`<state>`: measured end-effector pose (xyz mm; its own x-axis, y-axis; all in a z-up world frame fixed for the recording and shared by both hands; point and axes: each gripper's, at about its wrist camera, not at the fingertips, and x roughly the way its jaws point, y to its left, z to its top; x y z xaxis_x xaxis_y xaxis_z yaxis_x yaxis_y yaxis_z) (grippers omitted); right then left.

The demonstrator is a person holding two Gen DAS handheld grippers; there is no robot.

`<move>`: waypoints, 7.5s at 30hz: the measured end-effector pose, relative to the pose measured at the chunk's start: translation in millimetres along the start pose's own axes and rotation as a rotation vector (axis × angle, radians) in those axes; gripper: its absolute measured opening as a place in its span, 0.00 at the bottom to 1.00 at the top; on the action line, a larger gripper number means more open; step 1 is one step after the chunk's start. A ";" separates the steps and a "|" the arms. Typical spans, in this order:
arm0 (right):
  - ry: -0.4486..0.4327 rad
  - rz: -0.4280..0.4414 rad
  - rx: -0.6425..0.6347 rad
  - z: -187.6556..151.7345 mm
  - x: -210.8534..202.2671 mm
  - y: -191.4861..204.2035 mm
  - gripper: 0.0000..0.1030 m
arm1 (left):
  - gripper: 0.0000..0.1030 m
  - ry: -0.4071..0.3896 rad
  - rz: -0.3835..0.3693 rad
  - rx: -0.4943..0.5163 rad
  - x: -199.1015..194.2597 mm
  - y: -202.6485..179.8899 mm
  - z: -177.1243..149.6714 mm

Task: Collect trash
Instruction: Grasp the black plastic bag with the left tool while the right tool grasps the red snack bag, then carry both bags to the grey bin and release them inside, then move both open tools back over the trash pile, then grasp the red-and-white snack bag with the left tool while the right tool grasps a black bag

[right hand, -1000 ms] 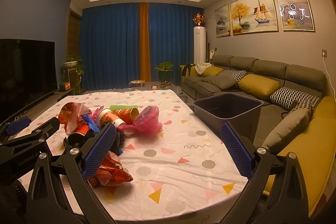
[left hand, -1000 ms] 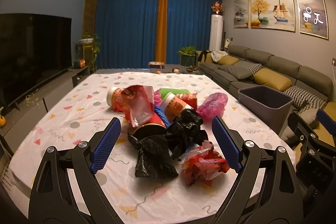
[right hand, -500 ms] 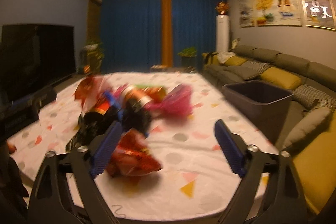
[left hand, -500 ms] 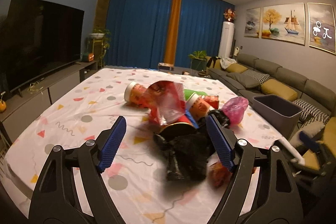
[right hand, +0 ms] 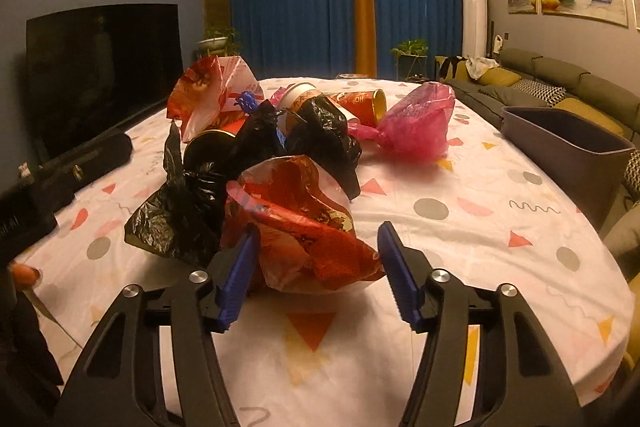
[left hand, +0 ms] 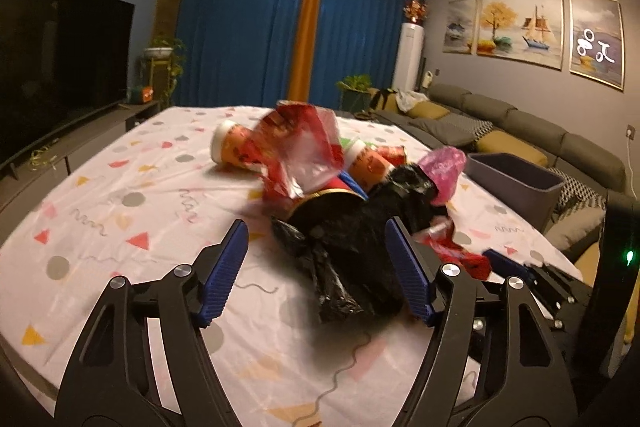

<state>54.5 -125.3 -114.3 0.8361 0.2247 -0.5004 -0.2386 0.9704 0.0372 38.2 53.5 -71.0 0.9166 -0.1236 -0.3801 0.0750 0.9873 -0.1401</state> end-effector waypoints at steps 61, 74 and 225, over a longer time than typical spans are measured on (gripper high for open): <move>-0.222 -0.158 0.093 30.3 -83.8 -80.3 0.16 | 0.00 -0.062 -0.341 0.089 -8.8 -85.9 70.5; -0.277 -0.397 0.168 62.0 -83.7 -174.4 0.16 | 0.00 -0.062 -0.509 0.175 58.1 -213.3 107.4; -0.041 -0.076 0.056 69.3 16.7 -29.7 0.06 | 0.02 0.149 -0.012 -0.114 110.8 9.1 52.9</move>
<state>109.8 -144.3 -63.8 0.8706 0.1527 -0.4678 -0.1468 0.9879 0.0491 161.2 54.1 -66.1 0.8472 -0.1569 -0.5076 0.0327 0.9690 -0.2448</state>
